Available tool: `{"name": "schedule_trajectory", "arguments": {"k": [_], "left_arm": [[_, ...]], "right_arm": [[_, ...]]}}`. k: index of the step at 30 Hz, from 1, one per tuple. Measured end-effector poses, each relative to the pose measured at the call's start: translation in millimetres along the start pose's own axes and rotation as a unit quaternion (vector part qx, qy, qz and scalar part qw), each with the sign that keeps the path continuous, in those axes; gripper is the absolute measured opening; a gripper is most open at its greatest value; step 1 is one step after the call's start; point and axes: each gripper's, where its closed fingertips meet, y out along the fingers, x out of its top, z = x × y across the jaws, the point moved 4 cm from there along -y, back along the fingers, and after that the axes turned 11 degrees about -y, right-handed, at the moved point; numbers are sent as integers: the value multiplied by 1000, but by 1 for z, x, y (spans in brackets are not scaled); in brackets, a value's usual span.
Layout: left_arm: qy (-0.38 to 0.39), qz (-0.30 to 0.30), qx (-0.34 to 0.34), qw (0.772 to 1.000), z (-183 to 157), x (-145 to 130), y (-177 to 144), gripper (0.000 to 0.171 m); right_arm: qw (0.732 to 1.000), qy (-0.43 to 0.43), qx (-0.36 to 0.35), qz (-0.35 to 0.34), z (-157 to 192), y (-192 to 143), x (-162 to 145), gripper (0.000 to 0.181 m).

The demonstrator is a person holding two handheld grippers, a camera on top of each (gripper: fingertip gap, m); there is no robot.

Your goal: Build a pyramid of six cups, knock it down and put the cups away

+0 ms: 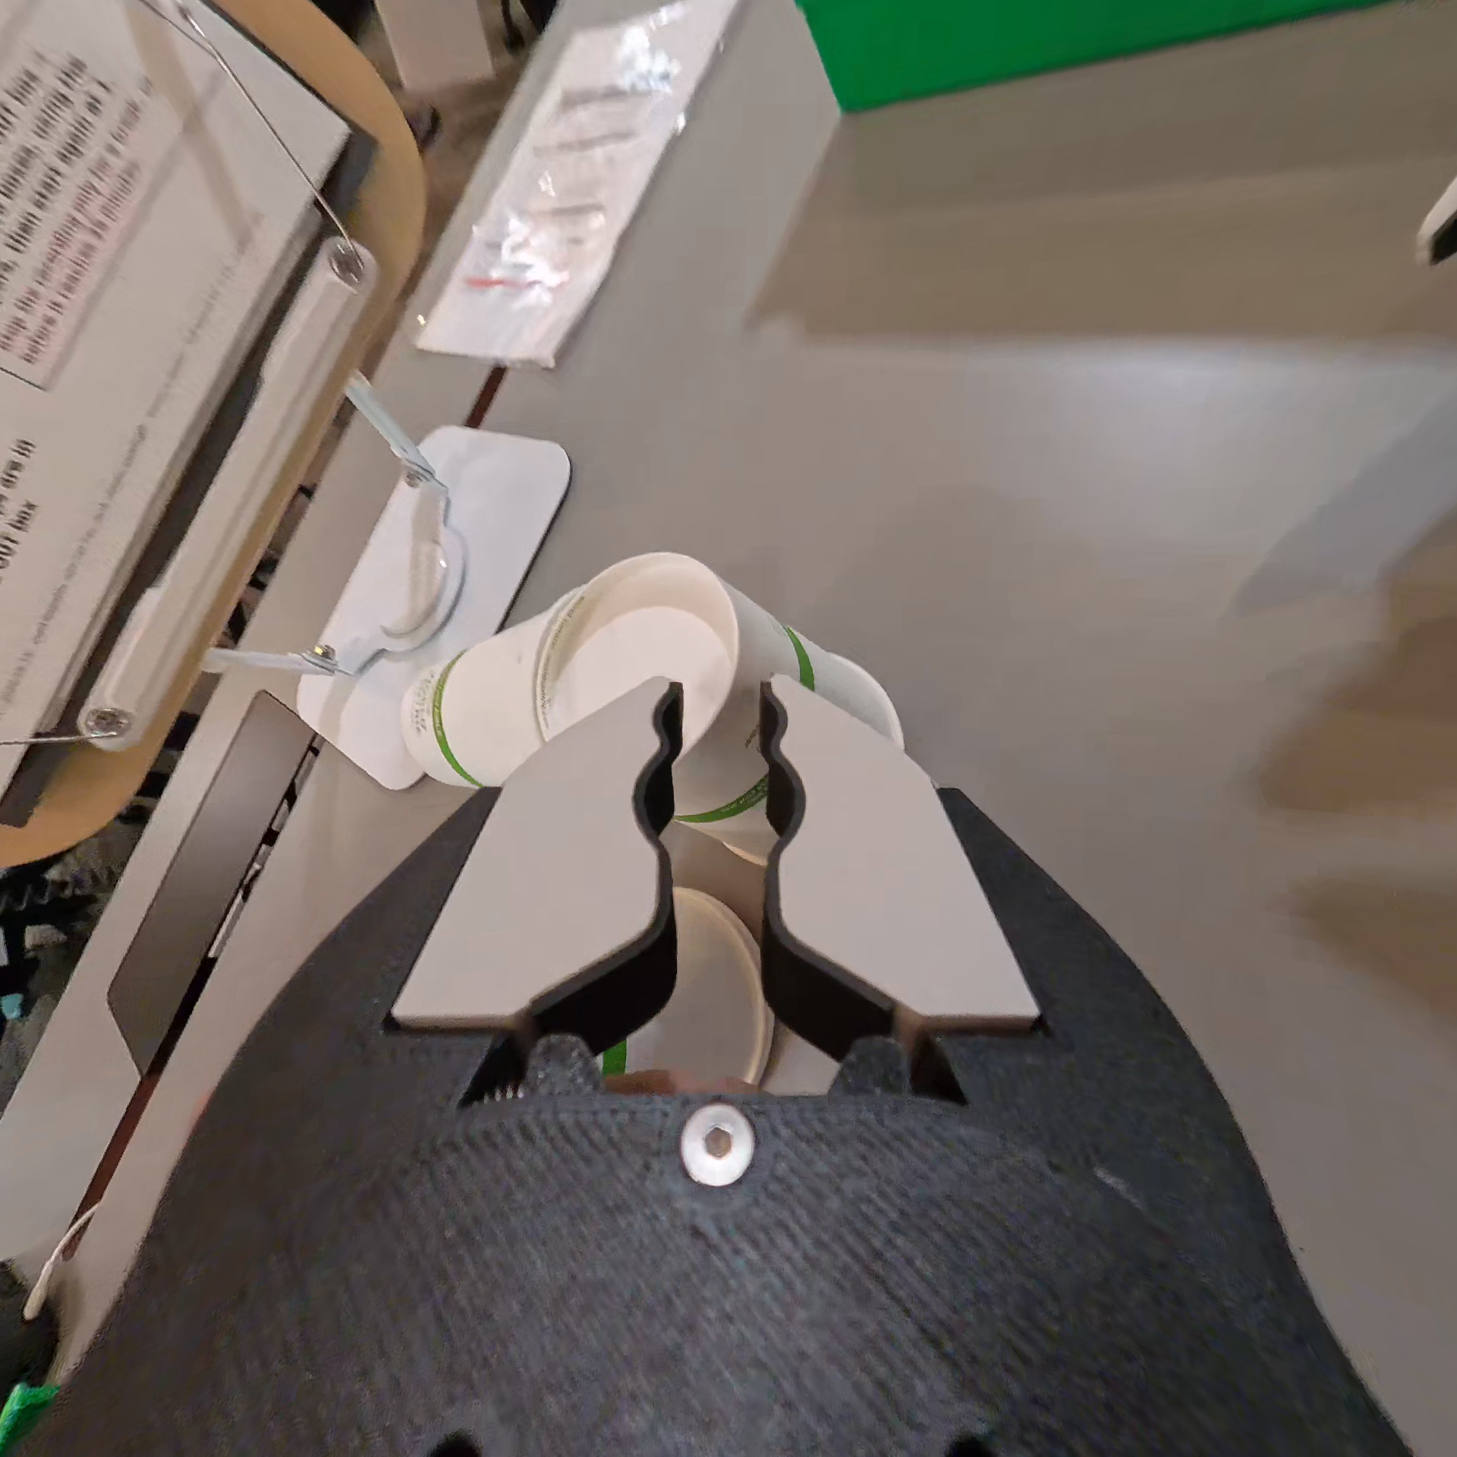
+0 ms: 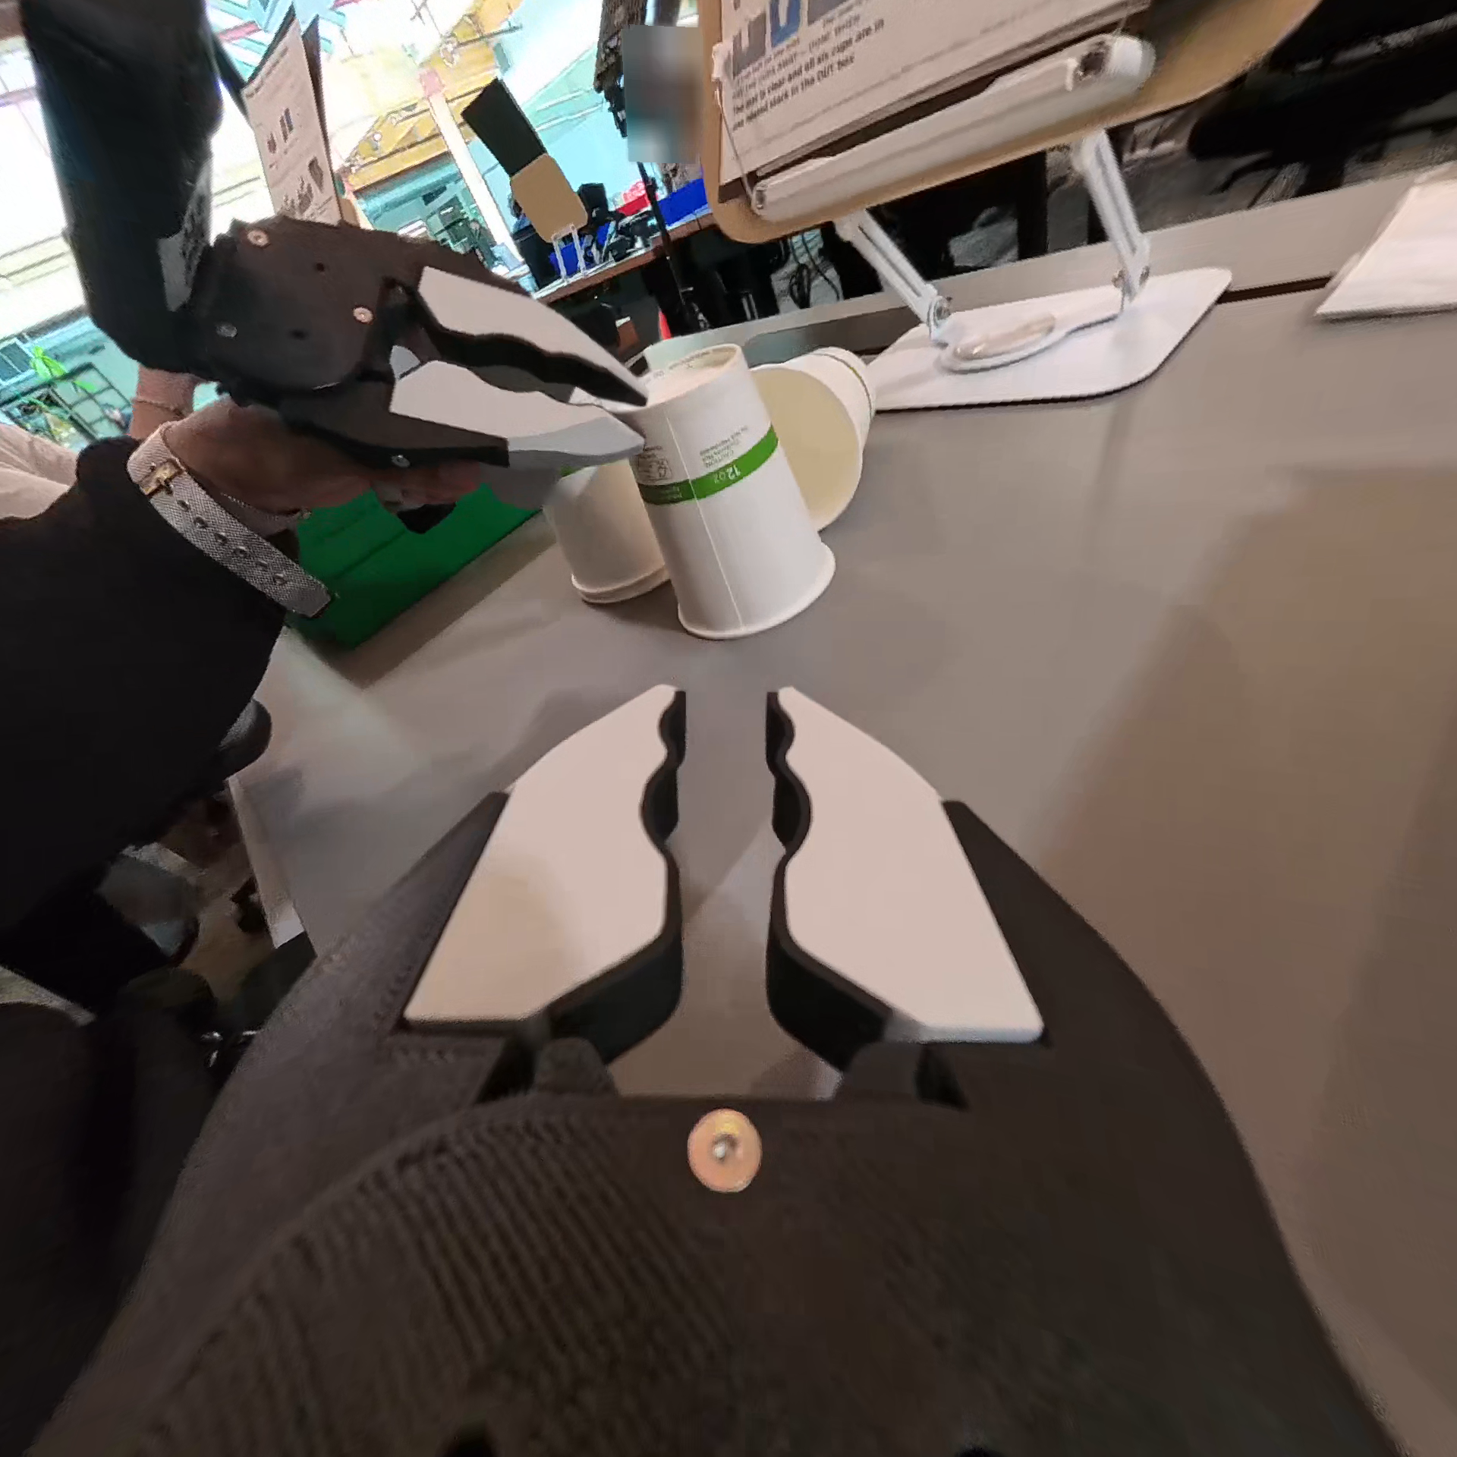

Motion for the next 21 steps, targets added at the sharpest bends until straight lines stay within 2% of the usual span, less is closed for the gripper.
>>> {"name": "schedule_trajectory", "arguments": {"k": [5,7,9,13,17,19,21], "left_arm": [[-33,20,-27,999,6,-2,5,17],[-48,26,-35,998,8,1,4,9],[-72,5,-23,997,14,6,2,4],[-168,-63,-88,980,16,22,-9,3],[-280,-153,-161,934,21,38,-28,3],[-340,-212,-209,892,23,45,-39,2],[-402,-268,-265,835,23,50,-50,2]], "right_arm": [[1000,10,-5,-3,-1,-8,-2,20],[1000,6,0,2,2,-7,-2,20],[1000,5,4,6,2,-6,-3,20],[1000,20,11,6,0,-5,-4,20],[999,31,10,-5,-5,-1,-1,22],[999,35,17,-9,-4,3,1,28],[999,40,29,-20,-1,8,4,37]]}}
